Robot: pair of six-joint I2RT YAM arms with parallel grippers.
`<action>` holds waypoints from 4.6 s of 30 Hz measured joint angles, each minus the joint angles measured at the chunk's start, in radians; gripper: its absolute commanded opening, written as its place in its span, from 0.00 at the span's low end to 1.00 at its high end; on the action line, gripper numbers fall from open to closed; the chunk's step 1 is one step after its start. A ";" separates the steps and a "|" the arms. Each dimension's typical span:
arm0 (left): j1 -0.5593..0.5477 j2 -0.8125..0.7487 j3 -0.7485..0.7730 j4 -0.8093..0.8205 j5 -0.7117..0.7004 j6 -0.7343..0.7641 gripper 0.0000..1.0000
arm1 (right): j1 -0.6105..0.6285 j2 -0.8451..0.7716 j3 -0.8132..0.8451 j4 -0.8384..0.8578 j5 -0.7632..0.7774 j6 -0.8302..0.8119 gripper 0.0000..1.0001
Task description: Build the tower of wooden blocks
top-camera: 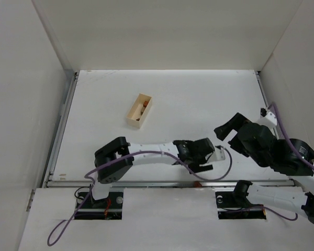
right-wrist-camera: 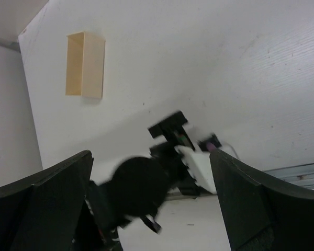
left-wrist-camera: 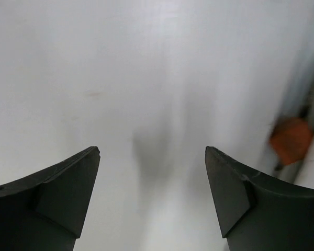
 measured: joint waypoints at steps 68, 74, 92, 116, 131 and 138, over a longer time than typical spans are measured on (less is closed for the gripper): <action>0.683 -0.459 -0.333 -0.063 -0.151 -0.105 0.78 | 0.127 0.372 -0.525 0.177 -0.579 0.037 0.92; 0.683 -0.459 -0.333 -0.063 -0.151 -0.109 0.78 | 0.127 0.393 -0.573 0.268 -0.574 0.026 0.90; 0.683 -0.459 -0.328 -0.073 -0.148 -0.110 0.78 | 0.126 0.518 -0.685 0.468 -0.536 -0.049 0.80; 0.683 -0.459 -0.321 -0.076 -0.148 -0.111 0.78 | 0.126 0.606 -0.658 0.476 -0.555 -0.120 0.35; 0.683 -0.458 -0.320 -0.078 -0.149 -0.111 0.78 | 0.183 0.603 -0.443 0.359 -0.447 -0.089 0.21; 0.683 -0.457 -0.320 -0.079 -0.153 -0.111 0.78 | 0.182 0.587 -0.391 0.265 -0.368 -0.060 0.25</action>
